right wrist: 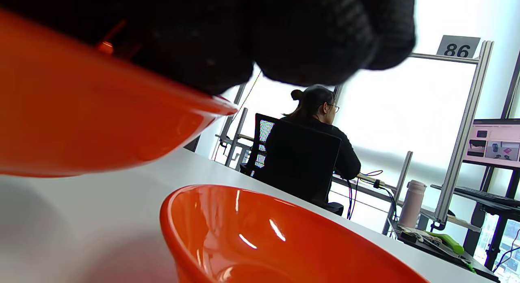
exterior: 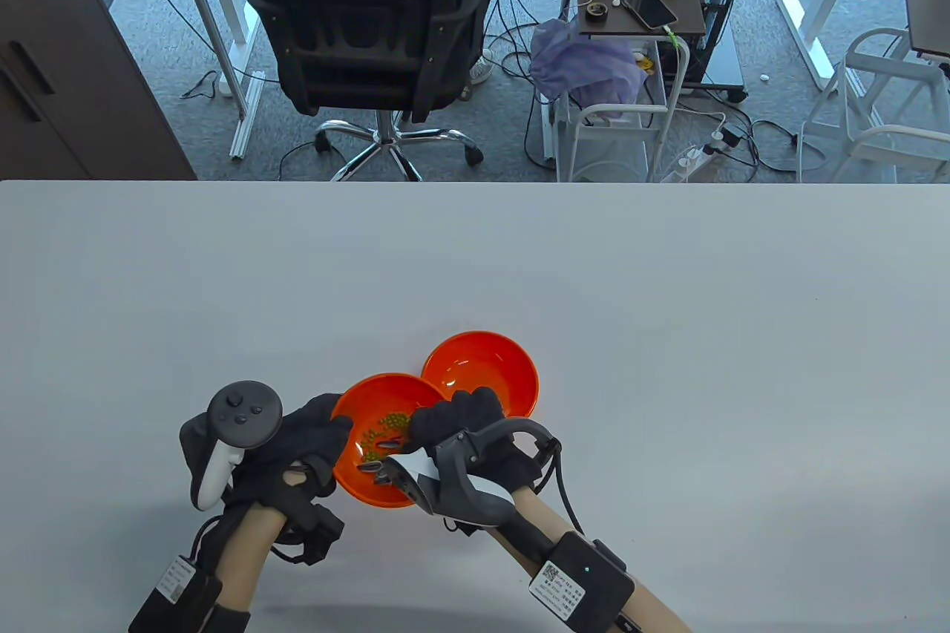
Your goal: Pick sunflower seeds with tweezers into bowl
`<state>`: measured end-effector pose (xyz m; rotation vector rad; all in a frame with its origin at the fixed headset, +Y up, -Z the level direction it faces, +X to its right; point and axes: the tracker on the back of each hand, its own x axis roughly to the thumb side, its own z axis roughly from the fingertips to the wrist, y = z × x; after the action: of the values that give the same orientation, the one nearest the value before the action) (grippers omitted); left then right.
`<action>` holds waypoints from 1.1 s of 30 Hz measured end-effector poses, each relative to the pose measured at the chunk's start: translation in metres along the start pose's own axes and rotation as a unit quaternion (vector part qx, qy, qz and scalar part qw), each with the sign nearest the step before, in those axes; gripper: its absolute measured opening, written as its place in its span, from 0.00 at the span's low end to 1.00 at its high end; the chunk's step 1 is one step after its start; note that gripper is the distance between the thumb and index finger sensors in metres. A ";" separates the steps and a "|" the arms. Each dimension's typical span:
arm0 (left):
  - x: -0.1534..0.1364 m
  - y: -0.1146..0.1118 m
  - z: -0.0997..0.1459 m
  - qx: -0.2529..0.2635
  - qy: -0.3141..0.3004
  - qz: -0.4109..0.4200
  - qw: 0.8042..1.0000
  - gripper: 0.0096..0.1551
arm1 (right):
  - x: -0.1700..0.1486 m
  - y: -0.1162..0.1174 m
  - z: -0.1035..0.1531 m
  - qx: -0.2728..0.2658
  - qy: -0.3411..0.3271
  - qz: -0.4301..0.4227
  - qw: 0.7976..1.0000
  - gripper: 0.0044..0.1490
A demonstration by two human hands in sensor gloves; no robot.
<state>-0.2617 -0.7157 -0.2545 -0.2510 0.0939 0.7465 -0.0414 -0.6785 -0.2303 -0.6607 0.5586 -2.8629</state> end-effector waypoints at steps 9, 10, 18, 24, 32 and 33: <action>-0.001 -0.002 -0.001 0.000 0.000 -0.007 1.000 0.27 | -0.019 -0.006 -0.002 -0.031 0.035 -0.064 0.997 0.26; -0.002 -0.002 -0.001 0.001 0.001 -0.007 1.000 0.27 | -0.026 -0.009 -0.003 -0.038 0.054 -0.069 0.995 0.26; -0.006 0.002 -0.003 0.008 0.009 -0.005 1.000 0.27 | -0.092 0.001 -0.007 -0.008 0.176 -0.124 0.977 0.25; -0.007 0.002 -0.003 0.008 0.010 -0.004 1.000 0.27 | -0.118 0.032 -0.007 0.069 0.223 -0.179 0.956 0.25; -0.008 0.003 -0.003 0.009 0.011 -0.004 1.000 0.27 | -0.112 0.051 -0.006 0.119 0.201 -0.117 0.965 0.25; -0.008 0.003 -0.003 0.008 0.011 -0.003 1.000 0.27 | -0.110 0.051 -0.007 0.120 0.201 -0.111 0.966 0.25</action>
<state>-0.2691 -0.7194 -0.2566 -0.2442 0.1199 0.7363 0.0571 -0.6988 -0.2990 -0.1044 0.1798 -3.2229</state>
